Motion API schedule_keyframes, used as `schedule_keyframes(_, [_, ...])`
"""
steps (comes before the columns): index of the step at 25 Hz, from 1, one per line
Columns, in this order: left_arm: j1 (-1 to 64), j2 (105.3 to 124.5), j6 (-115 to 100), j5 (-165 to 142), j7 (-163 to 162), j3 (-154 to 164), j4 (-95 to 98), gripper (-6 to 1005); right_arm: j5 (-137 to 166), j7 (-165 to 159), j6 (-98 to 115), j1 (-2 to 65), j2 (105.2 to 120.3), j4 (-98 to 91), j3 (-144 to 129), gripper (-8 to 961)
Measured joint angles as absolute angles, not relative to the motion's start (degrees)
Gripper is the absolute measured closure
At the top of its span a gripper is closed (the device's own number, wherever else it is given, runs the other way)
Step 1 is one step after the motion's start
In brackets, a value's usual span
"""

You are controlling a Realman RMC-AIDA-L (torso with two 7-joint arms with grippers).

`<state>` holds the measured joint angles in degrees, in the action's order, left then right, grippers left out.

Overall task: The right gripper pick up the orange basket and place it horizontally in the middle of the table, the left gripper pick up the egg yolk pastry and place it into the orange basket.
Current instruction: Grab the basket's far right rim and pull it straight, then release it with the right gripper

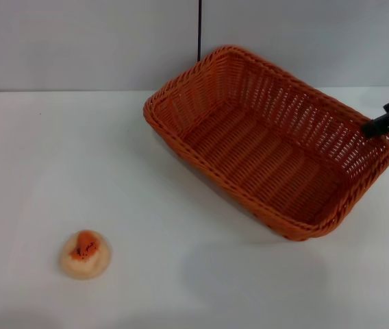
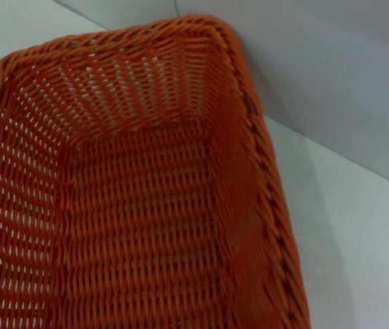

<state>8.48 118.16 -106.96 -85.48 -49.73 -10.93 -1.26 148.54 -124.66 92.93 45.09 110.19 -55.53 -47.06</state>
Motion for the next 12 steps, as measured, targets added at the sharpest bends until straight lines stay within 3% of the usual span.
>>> schedule_keyframes(12, [8.4, 118.12, -107.0, -85.5, -49.8, -10.3, -1.4, 166, 148.4, -121.8, 89.3, 45.1, 111.10, -51.5, -47.1, 225])
